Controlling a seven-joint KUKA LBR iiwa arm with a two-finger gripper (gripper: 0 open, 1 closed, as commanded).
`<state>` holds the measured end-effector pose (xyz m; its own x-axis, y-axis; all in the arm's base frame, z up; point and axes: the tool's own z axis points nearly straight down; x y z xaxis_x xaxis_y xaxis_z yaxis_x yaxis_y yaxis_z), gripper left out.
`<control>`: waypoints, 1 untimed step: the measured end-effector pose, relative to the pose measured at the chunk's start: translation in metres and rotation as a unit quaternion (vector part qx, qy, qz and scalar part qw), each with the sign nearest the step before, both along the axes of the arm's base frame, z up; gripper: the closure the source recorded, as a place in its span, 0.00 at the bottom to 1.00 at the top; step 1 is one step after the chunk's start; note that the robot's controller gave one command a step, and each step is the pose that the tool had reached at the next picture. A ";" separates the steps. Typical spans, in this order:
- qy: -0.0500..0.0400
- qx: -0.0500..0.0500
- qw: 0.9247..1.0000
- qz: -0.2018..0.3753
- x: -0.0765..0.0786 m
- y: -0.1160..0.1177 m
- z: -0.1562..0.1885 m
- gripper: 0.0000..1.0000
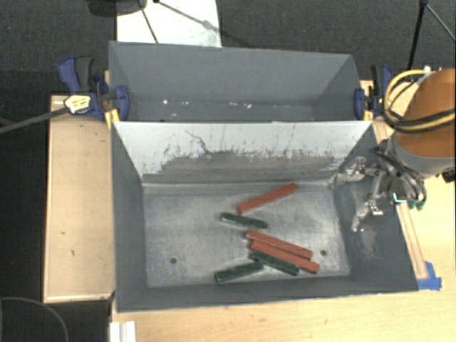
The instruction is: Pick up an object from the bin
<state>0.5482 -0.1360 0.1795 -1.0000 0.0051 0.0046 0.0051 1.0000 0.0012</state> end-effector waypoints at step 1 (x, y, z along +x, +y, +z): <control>-0.004 -0.001 1.000 0.002 0.002 0.000 0.005 0.00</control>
Offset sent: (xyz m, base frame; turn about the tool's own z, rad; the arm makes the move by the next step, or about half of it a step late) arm -0.0343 0.0499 -0.1095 0.0044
